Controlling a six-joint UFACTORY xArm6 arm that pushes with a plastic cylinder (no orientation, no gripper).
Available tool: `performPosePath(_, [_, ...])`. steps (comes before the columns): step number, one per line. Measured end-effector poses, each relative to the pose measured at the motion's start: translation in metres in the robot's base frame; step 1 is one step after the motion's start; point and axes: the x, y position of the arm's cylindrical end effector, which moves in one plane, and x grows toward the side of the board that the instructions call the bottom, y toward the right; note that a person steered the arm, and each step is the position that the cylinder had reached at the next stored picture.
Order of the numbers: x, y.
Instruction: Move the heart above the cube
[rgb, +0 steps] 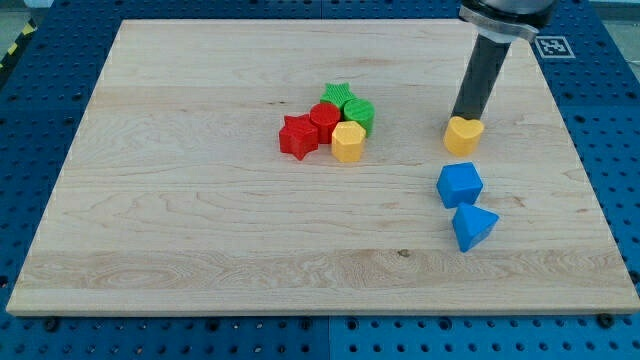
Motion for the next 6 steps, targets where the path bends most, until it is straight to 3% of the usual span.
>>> performPosePath(3, [0.036,0.040])
performPosePath(6, [0.038,0.013])
